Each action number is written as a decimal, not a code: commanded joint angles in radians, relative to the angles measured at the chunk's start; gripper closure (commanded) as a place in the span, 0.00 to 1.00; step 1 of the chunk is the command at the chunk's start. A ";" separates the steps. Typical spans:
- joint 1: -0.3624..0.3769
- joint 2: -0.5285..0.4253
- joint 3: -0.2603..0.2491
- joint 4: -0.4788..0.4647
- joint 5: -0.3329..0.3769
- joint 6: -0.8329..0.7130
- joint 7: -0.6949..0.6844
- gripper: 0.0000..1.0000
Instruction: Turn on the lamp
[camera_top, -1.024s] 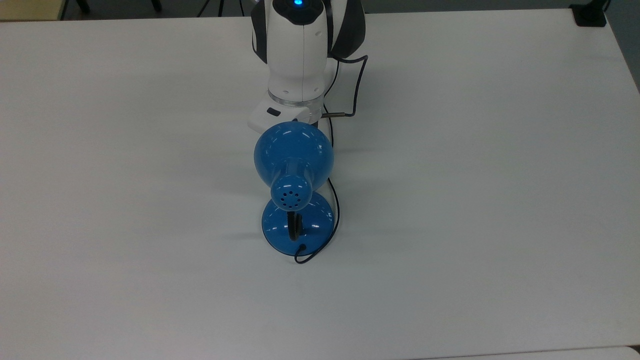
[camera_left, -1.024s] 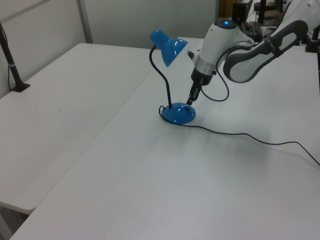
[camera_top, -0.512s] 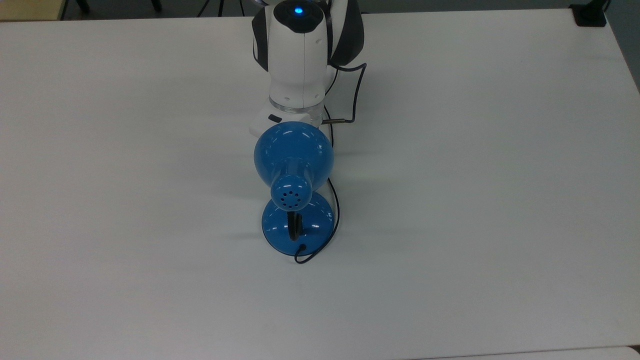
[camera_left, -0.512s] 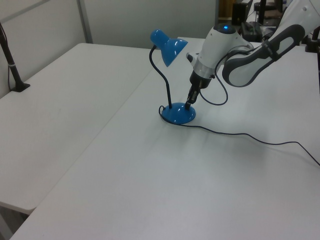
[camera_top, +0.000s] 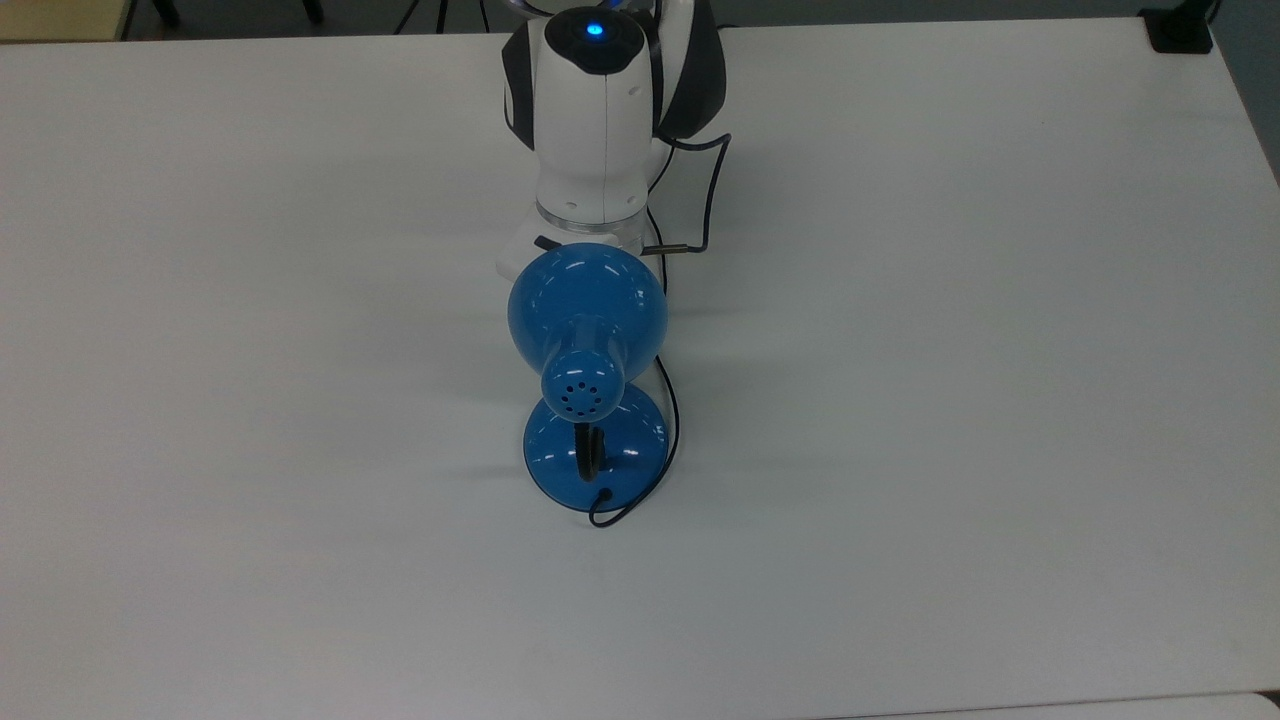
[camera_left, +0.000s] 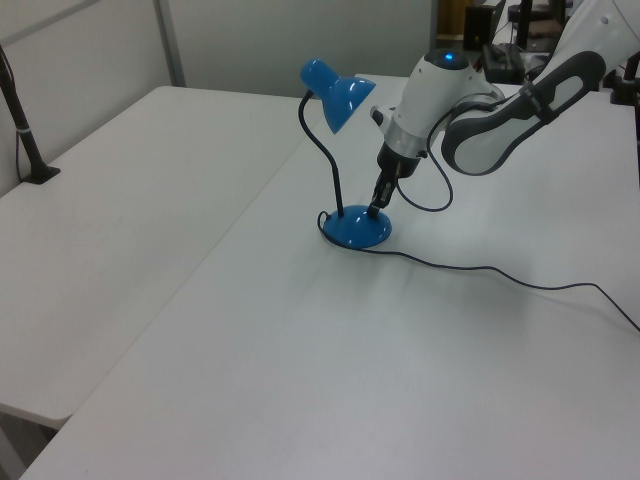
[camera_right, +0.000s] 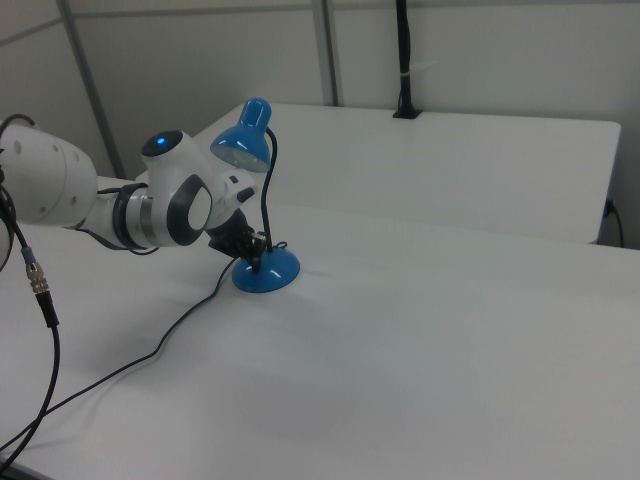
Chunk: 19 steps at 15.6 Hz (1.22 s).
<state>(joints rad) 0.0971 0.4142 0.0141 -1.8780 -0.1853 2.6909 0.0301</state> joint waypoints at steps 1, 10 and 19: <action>0.004 0.031 -0.005 0.031 -0.026 0.023 0.024 1.00; -0.002 0.014 -0.005 0.031 -0.026 0.001 0.022 1.00; -0.005 -0.187 -0.005 0.014 -0.017 -0.465 0.024 1.00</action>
<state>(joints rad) 0.0845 0.3068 0.0119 -1.8368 -0.1862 2.3532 0.0301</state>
